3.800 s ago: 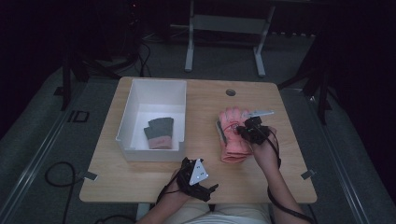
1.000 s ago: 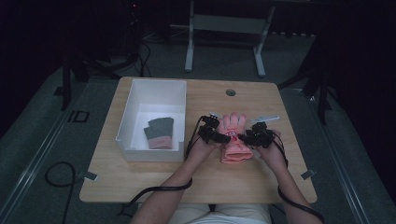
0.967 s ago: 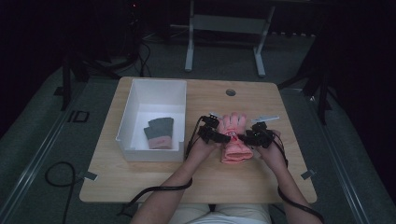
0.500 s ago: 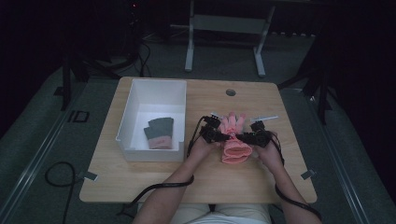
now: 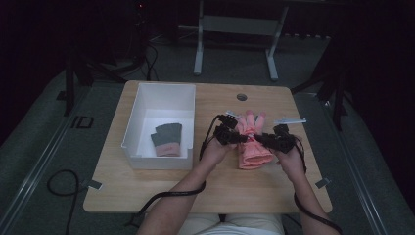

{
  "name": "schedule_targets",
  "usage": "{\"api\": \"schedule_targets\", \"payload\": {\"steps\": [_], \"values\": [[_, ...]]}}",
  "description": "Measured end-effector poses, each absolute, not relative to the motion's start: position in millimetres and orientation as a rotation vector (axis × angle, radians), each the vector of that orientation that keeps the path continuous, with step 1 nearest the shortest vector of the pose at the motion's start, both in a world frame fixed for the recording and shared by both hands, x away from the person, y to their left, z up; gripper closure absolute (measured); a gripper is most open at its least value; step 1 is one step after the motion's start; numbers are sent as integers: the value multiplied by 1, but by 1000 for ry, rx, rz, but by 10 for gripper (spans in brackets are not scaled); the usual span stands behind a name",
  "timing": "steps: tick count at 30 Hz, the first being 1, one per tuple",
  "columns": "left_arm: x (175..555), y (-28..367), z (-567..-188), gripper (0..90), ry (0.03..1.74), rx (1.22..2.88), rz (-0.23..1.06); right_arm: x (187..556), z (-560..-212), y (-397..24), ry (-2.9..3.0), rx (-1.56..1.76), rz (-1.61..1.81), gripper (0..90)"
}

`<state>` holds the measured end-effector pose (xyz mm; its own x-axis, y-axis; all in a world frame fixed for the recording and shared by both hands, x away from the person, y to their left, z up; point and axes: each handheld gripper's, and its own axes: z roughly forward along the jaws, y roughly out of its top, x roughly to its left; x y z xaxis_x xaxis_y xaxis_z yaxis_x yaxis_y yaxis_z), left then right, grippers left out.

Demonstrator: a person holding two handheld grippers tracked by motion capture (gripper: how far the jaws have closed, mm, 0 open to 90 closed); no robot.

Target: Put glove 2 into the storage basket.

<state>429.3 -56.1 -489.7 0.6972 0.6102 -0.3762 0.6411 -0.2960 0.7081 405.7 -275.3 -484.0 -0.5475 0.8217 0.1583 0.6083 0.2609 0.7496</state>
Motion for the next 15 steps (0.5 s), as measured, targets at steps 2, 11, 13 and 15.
{"api": "schedule_targets", "payload": {"steps": [2, 11, 13, 15], "values": [[427, -56, -480, 786, 949, 1994, -31, 403, -476, -276, 2259, 1314, 1180, 714], [418, -47, -436, 787, 887, 1997, 29, 390, -438, -272, 2199, 1245, 1240, 714], [416, -43, -428, 787, 876, 1987, 34, 389, -430, -269, 2188, 1228, 1257, 714], [416, -40, -422, 786, 870, 1985, 36, 388, -426, -268, 2186, 1221, 1266, 713]]}}
